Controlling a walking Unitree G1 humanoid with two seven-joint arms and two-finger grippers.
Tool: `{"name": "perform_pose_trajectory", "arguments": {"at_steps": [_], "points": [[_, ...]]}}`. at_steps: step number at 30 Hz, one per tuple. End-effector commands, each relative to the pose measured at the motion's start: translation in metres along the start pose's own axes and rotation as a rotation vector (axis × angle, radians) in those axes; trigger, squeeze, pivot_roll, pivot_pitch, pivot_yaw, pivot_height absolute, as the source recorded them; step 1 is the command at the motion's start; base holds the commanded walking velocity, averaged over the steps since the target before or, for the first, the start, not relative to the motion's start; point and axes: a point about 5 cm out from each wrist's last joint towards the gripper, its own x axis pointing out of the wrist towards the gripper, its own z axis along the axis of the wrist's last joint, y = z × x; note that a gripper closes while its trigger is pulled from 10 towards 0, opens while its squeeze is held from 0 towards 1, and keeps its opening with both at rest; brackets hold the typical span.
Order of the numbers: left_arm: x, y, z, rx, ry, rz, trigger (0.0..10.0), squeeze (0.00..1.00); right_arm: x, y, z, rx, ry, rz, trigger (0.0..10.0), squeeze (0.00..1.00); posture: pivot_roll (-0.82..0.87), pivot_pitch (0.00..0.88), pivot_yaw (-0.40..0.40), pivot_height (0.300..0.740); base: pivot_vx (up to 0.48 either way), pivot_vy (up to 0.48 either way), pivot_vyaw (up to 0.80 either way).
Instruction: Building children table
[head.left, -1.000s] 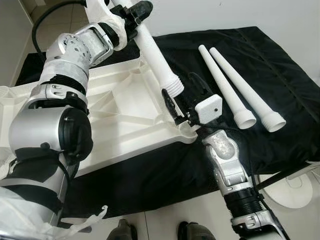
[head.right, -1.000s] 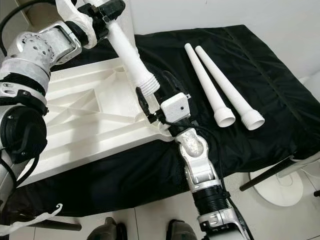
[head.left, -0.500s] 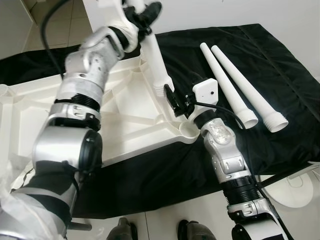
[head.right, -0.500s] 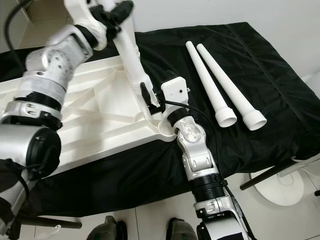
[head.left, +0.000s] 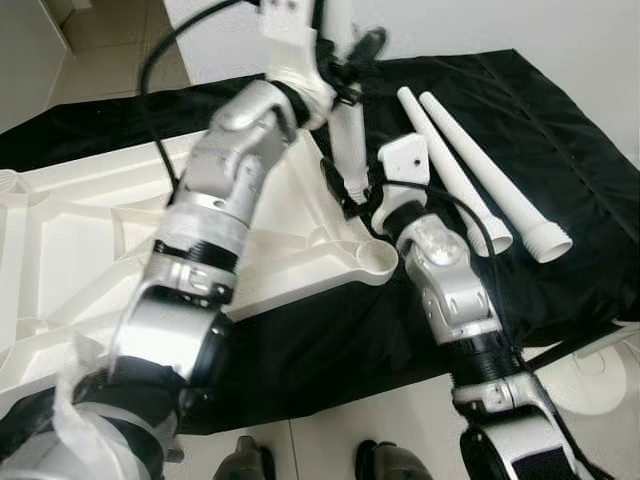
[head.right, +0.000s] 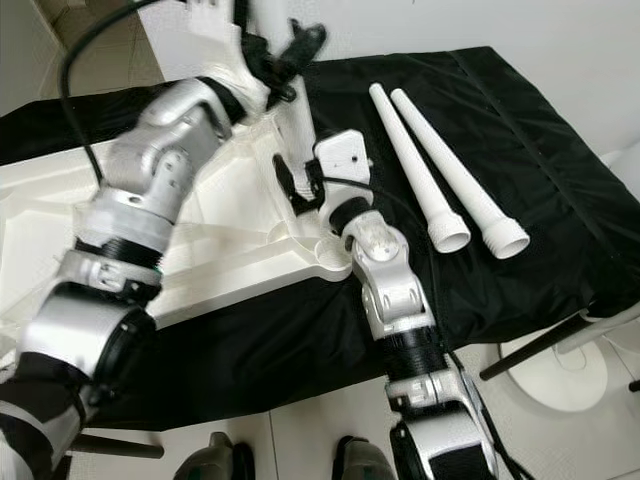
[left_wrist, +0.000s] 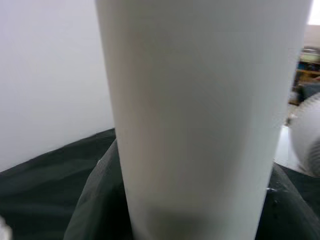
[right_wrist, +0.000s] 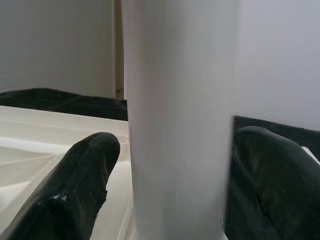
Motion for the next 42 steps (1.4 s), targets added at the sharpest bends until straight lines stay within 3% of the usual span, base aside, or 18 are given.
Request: {"name": "perform_pose_trajectory", "arguments": {"at_steps": [1,7,15,31,32,34,35,42], "points": [[0.000,-0.004,0.004,0.025,-0.013,0.015,10.0,0.00,0.001,0.000,-0.005,0.025,0.031,-0.007,10.0,0.00,-0.09,0.071,0.047,0.740,0.000,0.000,0.00],[0.000,-0.015,0.005,0.038,-0.028,-0.003,10.0,0.00,0.008,0.000,-0.003,0.044,0.042,-0.021,10.0,0.00,-0.09,0.068,0.043,0.740,0.000,0.000,0.00],[0.003,-0.016,0.006,0.035,-0.026,-0.001,10.0,0.00,0.012,-0.002,0.001,0.056,0.056,-0.033,10.0,0.00,-0.09,0.106,0.047,0.740,0.000,0.000,0.00],[0.002,-0.024,0.000,0.039,-0.014,-0.010,10.0,0.00,0.014,-0.001,0.005,0.052,0.064,-0.011,10.0,0.00,-0.10,0.094,0.049,0.740,0.000,0.000,0.00],[0.002,-0.024,0.000,0.040,-0.013,-0.009,10.0,0.00,0.014,0.000,0.006,0.057,0.065,-0.009,5.2,0.00,-0.10,0.094,0.049,0.740,0.000,0.000,0.00],[0.002,-0.024,0.000,0.040,-0.013,-0.009,10.0,0.00,0.014,0.000,0.006,0.057,0.065,-0.009,5.2,0.00,-0.10,0.094,0.049,0.740,0.000,0.000,0.00],[0.002,-0.025,-0.001,0.048,-0.015,-0.009,10.0,0.00,0.013,0.000,0.006,0.058,0.073,-0.011,0.0,0.00,-0.10,0.089,0.047,0.740,0.000,0.000,0.00],[0.002,-0.028,-0.002,0.056,-0.011,-0.012,10.0,0.00,0.011,-0.002,0.006,0.061,0.083,-0.021,0.0,0.00,-0.10,0.088,0.046,0.740,0.000,0.000,0.00]]}}
